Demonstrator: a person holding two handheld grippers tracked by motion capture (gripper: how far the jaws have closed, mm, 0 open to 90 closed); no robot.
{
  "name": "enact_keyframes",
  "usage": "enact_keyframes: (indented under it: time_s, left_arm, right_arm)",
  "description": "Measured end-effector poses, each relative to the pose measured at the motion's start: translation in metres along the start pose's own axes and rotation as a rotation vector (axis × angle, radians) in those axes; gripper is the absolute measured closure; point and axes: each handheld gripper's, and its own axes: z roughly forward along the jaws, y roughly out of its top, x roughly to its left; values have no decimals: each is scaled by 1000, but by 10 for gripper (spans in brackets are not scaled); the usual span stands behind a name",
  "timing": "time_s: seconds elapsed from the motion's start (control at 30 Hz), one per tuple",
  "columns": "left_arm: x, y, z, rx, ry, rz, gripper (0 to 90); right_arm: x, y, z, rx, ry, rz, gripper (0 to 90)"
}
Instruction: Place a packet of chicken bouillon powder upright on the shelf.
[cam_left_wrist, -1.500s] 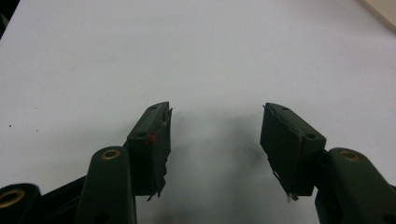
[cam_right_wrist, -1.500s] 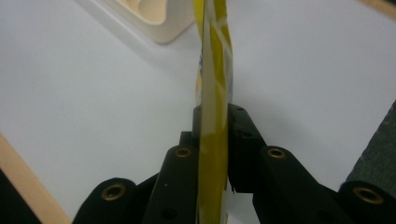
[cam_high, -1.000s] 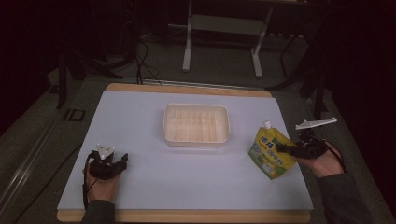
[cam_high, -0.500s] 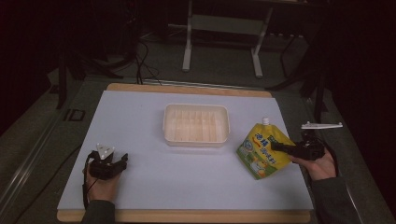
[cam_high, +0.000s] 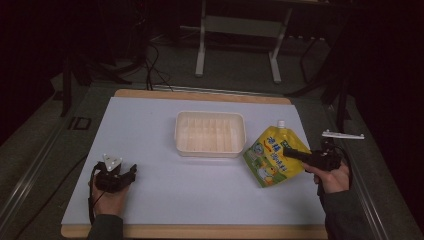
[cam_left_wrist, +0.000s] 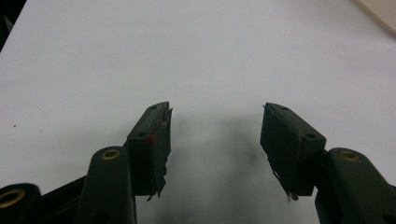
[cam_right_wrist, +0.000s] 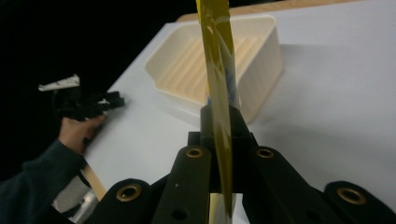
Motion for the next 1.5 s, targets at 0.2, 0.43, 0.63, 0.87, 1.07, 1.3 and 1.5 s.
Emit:
enact_keyframes:
  time_s: [0.2,0.43,0.63,0.87,1.07,1.3,1.5]
  left_arm:
    - [0,0,0,-1,0,0,425]
    - [0,0,0,-1,1,0,424]
    - [0,0,0,-3,3,0,424]
    - [0,0,0,-5,4,1,424]
    - [0,0,0,-8,7,-1,424]
    - [0,0,-1,-8,6,0,423]
    - [0,0,-1,-8,7,2,423]
  right_arm:
    - [4,1,7,-36,28,11,900]
    - [8,2,13,-79,36,14,900]
    - [11,3,17,-105,50,29,900]
    - [16,5,19,-134,65,20,900]
    - [19,8,24,-154,51,29,900]
    - [22,11,31,-175,61,42,900]
    - [26,16,36,-201,70,60,900]
